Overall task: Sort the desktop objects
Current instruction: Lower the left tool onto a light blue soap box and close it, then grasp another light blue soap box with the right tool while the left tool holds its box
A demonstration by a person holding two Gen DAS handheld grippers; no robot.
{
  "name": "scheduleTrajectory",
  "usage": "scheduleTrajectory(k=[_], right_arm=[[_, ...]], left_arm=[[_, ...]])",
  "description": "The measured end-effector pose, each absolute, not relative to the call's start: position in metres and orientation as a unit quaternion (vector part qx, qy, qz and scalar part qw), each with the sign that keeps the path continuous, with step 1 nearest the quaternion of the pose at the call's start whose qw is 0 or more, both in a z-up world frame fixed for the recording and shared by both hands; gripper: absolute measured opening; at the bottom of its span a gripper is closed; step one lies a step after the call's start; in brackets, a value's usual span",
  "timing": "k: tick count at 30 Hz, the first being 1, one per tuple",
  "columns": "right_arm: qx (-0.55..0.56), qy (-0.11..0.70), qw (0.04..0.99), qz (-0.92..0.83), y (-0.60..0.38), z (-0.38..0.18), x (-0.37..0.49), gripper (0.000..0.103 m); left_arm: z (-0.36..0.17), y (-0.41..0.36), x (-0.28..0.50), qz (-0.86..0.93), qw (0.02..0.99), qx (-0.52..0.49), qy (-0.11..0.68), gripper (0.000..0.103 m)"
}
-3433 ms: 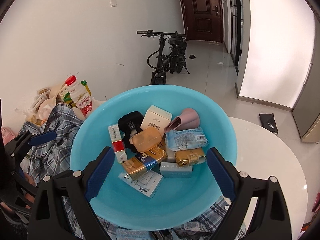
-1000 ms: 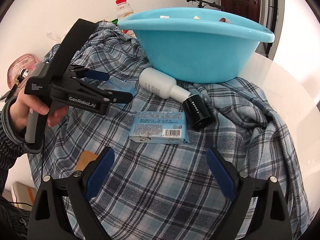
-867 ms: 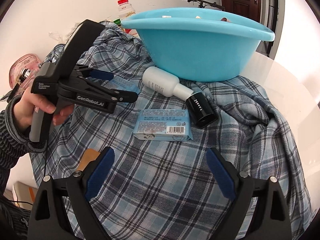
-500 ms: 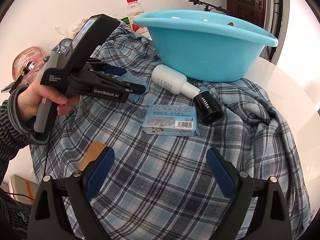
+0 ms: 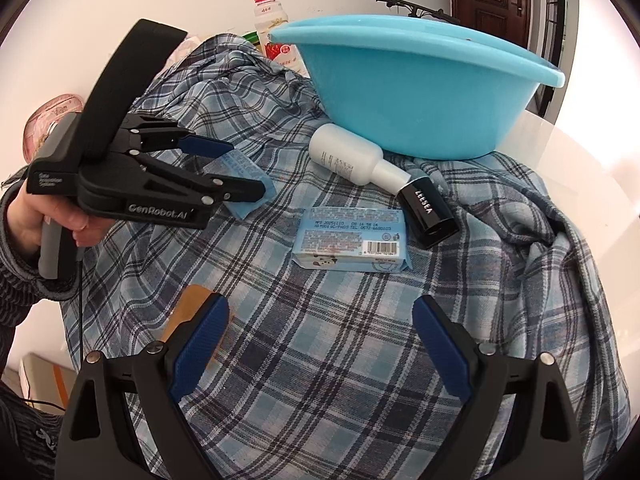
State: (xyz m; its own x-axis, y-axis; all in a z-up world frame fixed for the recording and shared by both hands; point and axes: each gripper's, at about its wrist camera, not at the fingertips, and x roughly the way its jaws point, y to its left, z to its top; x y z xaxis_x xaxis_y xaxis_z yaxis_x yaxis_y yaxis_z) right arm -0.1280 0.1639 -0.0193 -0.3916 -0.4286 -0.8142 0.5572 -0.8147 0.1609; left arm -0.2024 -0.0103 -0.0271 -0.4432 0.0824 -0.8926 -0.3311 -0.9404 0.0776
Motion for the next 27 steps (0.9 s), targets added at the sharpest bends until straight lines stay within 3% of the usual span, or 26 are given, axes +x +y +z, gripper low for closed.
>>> scheduleTrajectory(k=[27], right_arm=[[0.483,0.1,0.245,-0.835,0.135,-0.049,-0.168,0.092]], left_arm=[[-0.031,-0.031,-0.173,0.838,0.124,-0.52,0.114,0.067]])
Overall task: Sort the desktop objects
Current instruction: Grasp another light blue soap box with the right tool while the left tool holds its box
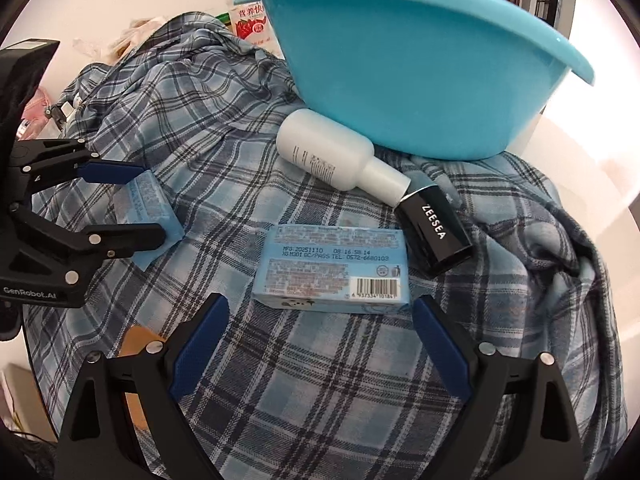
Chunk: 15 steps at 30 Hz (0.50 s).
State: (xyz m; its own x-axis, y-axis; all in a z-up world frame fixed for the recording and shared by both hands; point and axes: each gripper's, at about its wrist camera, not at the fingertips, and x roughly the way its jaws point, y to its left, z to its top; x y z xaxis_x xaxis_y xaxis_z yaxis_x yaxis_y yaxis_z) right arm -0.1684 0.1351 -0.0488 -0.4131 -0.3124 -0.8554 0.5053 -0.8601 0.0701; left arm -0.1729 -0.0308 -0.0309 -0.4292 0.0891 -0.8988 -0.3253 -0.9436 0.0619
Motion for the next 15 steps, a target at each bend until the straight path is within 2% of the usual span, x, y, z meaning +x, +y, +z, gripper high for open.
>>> scheduleTrajectory(k=[9,10,11,15], right_arm=[[0.492,0.102,0.226,-0.835,0.127,-0.056,-0.183,0.093],[0.49,0.106,0.223,-0.836,0.126,-0.056,-0.183,0.086],[0.485,0.113,0.218,-0.839,0.126,-0.054,-0.181,0.073],[0.48,0.113,0.223,-0.841,0.132,-0.044,-0.171,0.072]], left_arm=[[-0.032,-0.027,-0.171,0.837,0.13,-0.52,0.11,0.067],[-0.032,-0.026,-0.171,0.837,0.13,-0.52,0.111,0.067],[-0.032,-0.026,-0.171,0.837,0.131,-0.52,0.111,0.067],[-0.031,-0.026,-0.169,0.835,0.131,-0.522,0.115,0.067]])
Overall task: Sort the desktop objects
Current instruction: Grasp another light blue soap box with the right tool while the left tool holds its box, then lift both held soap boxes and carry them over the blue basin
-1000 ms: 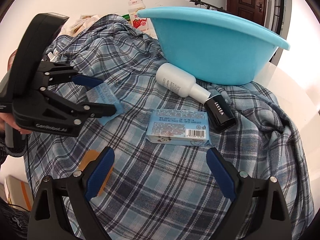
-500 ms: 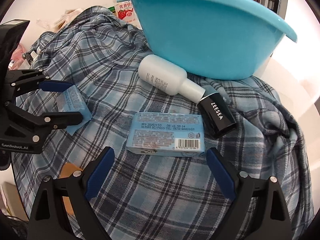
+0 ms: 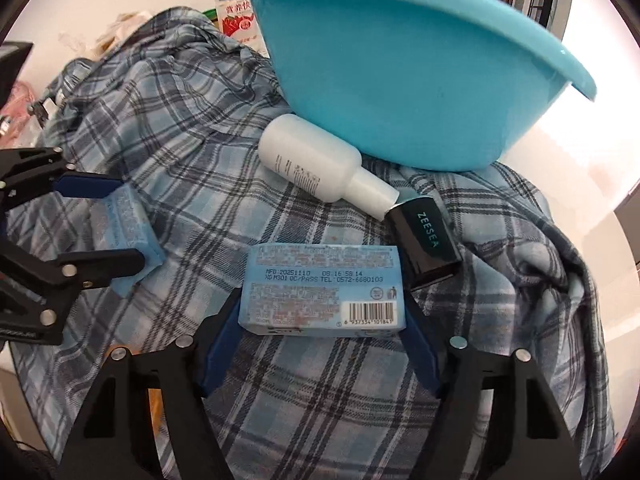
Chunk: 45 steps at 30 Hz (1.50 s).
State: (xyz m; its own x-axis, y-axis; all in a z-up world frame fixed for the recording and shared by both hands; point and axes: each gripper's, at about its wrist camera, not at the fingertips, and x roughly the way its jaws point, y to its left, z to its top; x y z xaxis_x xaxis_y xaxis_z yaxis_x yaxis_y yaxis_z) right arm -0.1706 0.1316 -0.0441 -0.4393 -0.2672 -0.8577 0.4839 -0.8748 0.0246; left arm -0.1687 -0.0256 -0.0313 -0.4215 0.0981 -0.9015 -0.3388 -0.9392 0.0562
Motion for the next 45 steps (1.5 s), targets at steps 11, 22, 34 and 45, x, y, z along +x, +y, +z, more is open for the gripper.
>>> scheduleTrajectory(k=[11,22,34,45], right_arm=[[0.485,0.104,0.244,-0.833,0.15,-0.028,-0.136,0.071],[0.475,0.113,0.252,-0.836,0.153,-0.023,-0.118,0.072],[0.447,0.111,0.261,-0.848,0.159,0.007,-0.109,0.072],[0.402,0.102,0.251,-0.875,0.167,0.044,-0.116,0.072]], left_arm=[[-0.03,-0.018,-0.156,0.832,0.139,-0.522,0.124,0.067],[-0.025,-0.004,-0.148,0.826,0.152,-0.526,0.135,0.067],[-0.008,0.007,-0.145,0.829,0.165,-0.518,0.131,0.067],[0.013,0.019,-0.146,0.84,0.173,-0.495,0.137,0.067]])
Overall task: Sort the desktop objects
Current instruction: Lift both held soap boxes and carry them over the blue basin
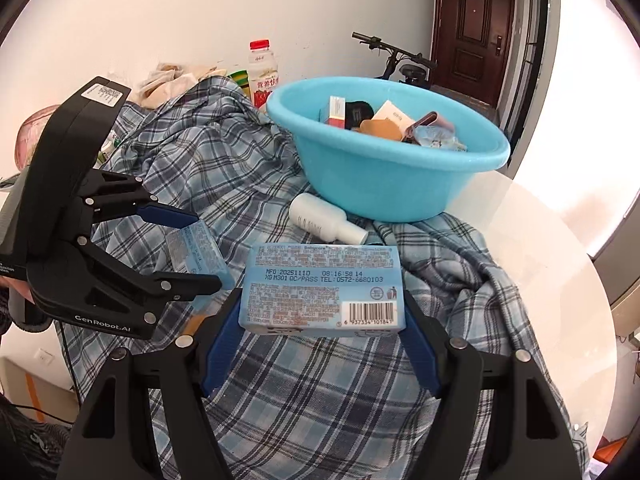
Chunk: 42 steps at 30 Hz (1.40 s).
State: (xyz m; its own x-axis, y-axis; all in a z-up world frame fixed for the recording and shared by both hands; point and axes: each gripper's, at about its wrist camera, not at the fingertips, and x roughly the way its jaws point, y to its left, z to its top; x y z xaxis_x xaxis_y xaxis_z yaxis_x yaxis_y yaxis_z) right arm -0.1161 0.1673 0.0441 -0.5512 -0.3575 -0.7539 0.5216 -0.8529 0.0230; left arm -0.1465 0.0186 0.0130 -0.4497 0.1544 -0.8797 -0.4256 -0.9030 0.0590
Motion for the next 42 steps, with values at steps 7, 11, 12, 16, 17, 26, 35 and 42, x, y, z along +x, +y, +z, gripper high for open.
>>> scheduleTrajectory(k=[7,11,12,16,17,26,35,42], right_arm=[[0.388,0.098,0.244,-0.883,0.171,0.059,-0.126,0.072],[0.378,0.095,0.238,-0.889,0.174,0.067,-0.132,0.072],[0.377,0.095,0.236,-0.891,0.175,0.069,-0.133,0.072],[0.367,0.094,0.227,-0.897,0.179,0.073,-0.137,0.072],[0.366,0.091,0.225,-0.898,0.181,0.074,-0.137,0.072],[0.353,0.07,0.215,-0.908,0.188,0.086,-0.148,0.072],[0.33,0.05,0.209,-0.919,0.185,0.107,-0.169,0.072],[0.329,0.057,0.194,-0.922,0.177,0.118,-0.192,0.072]], left_arm=[[0.025,0.025,-0.155,0.848,0.17,-0.484,0.134,0.067],[0.032,0.028,-0.164,0.853,0.167,-0.477,0.127,0.067],[0.034,0.029,-0.166,0.855,0.166,-0.475,0.126,0.067],[0.046,0.03,-0.172,0.862,0.164,-0.464,0.123,0.067],[0.049,0.031,-0.174,0.864,0.163,-0.46,0.123,0.067],[0.073,0.03,-0.184,0.876,0.163,-0.439,0.116,0.067],[0.09,0.03,-0.207,0.886,0.151,-0.425,0.107,0.067],[0.108,0.036,-0.224,0.903,0.134,-0.393,0.108,0.067]])
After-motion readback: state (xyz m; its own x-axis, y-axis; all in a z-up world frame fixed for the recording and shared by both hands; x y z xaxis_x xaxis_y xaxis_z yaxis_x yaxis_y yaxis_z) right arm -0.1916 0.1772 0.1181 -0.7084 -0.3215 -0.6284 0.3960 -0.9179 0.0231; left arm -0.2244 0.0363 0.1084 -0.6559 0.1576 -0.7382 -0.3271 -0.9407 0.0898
